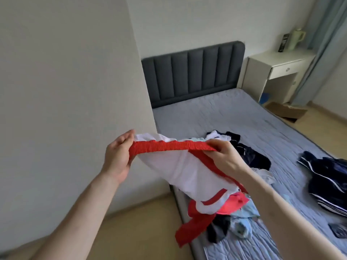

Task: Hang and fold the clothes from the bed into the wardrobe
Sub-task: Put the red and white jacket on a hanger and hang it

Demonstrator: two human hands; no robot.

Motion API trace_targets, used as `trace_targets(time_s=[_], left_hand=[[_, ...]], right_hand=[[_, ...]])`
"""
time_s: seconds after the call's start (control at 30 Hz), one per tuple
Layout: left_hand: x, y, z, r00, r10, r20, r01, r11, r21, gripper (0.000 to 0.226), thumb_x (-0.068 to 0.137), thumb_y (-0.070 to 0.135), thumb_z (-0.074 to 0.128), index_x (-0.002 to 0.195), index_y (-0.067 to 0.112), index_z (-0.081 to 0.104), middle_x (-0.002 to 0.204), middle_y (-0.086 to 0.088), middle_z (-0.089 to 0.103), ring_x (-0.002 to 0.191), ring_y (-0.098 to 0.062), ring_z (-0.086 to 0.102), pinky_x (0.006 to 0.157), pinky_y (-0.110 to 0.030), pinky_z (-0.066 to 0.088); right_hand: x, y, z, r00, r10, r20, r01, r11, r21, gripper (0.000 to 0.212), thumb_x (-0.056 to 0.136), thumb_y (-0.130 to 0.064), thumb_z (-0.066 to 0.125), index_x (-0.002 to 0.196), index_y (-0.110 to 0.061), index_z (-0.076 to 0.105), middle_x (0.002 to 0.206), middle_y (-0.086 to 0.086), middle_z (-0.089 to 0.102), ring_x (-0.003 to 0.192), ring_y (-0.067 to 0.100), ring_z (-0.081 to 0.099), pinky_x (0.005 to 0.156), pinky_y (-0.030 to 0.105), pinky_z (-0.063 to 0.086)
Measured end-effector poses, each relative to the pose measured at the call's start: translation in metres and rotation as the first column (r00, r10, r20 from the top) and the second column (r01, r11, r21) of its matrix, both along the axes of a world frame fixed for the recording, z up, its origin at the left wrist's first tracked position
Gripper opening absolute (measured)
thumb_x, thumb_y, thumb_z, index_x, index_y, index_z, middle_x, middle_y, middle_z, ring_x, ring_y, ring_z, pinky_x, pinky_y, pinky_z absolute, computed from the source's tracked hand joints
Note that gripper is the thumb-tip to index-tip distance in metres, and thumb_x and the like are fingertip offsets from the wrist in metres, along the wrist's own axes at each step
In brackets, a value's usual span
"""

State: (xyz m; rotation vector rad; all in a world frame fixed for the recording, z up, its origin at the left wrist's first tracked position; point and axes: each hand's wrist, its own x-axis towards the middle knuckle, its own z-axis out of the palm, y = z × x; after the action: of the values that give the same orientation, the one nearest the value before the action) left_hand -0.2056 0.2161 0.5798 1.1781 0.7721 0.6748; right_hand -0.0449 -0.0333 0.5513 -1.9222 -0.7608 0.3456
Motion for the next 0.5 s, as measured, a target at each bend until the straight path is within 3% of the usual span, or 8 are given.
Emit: trace_targets(time_s=[0.07,0.13,0.17,0.27,0.37,0.43,0.5], left_hand=[[-0.035,0.007,0.011,0.999,-0.043,-0.019,0.044,0.996,0.071,0.036,0.088,0.033,0.078,0.12,0.017,0.074,0.099,0.01,0.074,0.079,0.001,0.066,0.062,-0.017,0.049],[-0.068,0.01,0.024,0.99,-0.063,-0.126,0.091,0.967,0.236,0.071,0.063,0.051,0.091,0.124,0.021,0.071,0.105,0.014,0.074,0.087,0.002,0.069,0.073,-0.019,0.048],[-0.083,0.009,0.03,0.98,-0.049,-0.193,0.112,0.935,0.336,0.077,0.053,0.054,0.093,0.12,0.025,0.07,0.105,0.014,0.075,0.091,0.002,0.07,0.076,-0.017,0.049],[-0.129,0.011,0.045,0.926,0.106,-0.362,0.139,0.796,0.589,0.056,0.051,0.066,0.086,0.092,0.031,0.069,0.086,0.018,0.073,0.076,0.003,0.068,0.063,-0.013,0.045],[-0.183,0.025,0.059,0.878,0.233,-0.417,0.124,0.732,0.67,0.058,0.048,0.071,0.084,0.08,0.028,0.062,0.079,0.013,0.069,0.071,-0.003,0.064,0.058,-0.021,0.042],[-0.226,0.042,0.064,0.85,0.305,-0.43,0.115,0.688,0.717,0.049,0.057,0.062,0.087,0.079,0.026,0.062,0.077,0.012,0.07,0.072,-0.005,0.066,0.058,-0.021,0.044],[-0.27,0.066,0.068,0.815,0.407,-0.412,0.061,0.647,0.76,0.026,0.075,0.044,0.083,0.082,0.027,0.065,0.076,0.011,0.069,0.073,-0.007,0.067,0.054,-0.015,0.042]], right_hand=[[-0.005,0.021,0.039,0.995,0.093,0.041,-0.093,0.995,-0.02,0.023,0.089,-0.044,0.062,0.083,-0.026,0.075,0.061,-0.016,0.057,0.052,-0.002,0.047,0.055,0.019,0.039],[-0.017,0.042,0.075,0.987,0.16,0.011,-0.16,0.987,-0.008,0.023,0.089,-0.041,0.062,0.092,-0.026,0.079,0.068,-0.009,0.064,0.059,0.005,0.053,0.058,0.027,0.045],[-0.024,0.051,0.091,0.981,0.191,-0.009,-0.191,0.981,0.019,0.02,0.089,-0.035,0.062,0.094,-0.031,0.081,0.076,-0.007,0.071,0.066,0.007,0.058,0.063,0.028,0.05],[-0.053,0.082,0.133,0.953,0.301,-0.017,-0.299,0.952,0.064,0.025,0.084,-0.028,0.062,0.094,-0.036,0.083,0.089,-0.006,0.079,0.074,0.003,0.066,0.065,0.021,0.055],[-0.092,0.113,0.163,0.925,0.379,0.025,-0.38,0.924,0.048,0.022,0.087,-0.028,0.064,0.094,-0.037,0.083,0.092,-0.01,0.08,0.08,0.004,0.075,0.068,0.017,0.059],[-0.121,0.135,0.174,0.913,0.4,0.084,-0.403,0.915,0.029,0.021,0.089,-0.027,0.065,0.091,-0.04,0.082,0.092,-0.011,0.08,0.085,0.002,0.074,0.074,0.017,0.059],[-0.15,0.153,0.181,0.903,0.391,0.18,-0.394,0.919,-0.018,0.018,0.088,-0.029,0.067,0.089,-0.04,0.081,0.089,-0.005,0.078,0.079,0.005,0.069,0.072,0.025,0.055]])
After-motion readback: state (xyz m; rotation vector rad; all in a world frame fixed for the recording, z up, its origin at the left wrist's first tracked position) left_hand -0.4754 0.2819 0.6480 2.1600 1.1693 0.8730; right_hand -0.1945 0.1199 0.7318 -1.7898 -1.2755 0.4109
